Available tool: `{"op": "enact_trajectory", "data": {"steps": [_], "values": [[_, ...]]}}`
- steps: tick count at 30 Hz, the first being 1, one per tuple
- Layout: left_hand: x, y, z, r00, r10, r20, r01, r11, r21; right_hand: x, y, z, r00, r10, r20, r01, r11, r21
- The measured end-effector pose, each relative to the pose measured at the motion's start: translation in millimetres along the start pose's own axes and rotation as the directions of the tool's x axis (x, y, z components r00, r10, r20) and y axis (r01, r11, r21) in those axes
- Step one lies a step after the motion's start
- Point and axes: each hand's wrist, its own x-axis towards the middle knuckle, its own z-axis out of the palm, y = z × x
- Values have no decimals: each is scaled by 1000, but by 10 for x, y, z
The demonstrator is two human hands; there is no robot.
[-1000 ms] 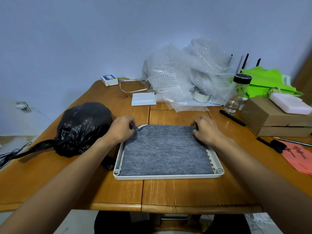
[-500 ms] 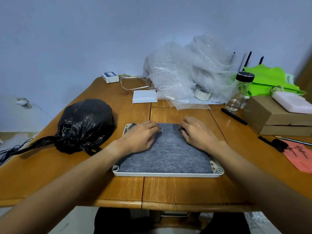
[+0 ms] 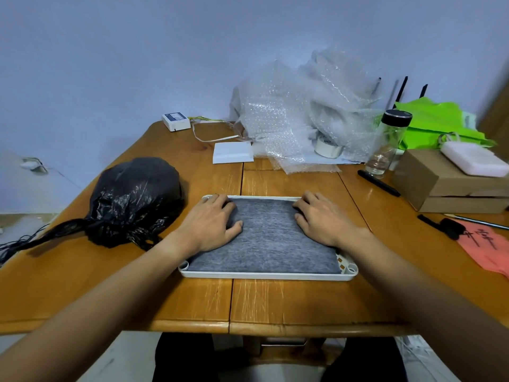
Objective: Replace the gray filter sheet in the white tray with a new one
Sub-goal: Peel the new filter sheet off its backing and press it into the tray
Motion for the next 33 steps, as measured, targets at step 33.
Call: {"op": "enact_trajectory", "data": {"steps": [33], "values": [[-723,-56,-99,982,-164,93,183,723,-666,-980,-122,-688,854,200,481,-500,574,649]]}}
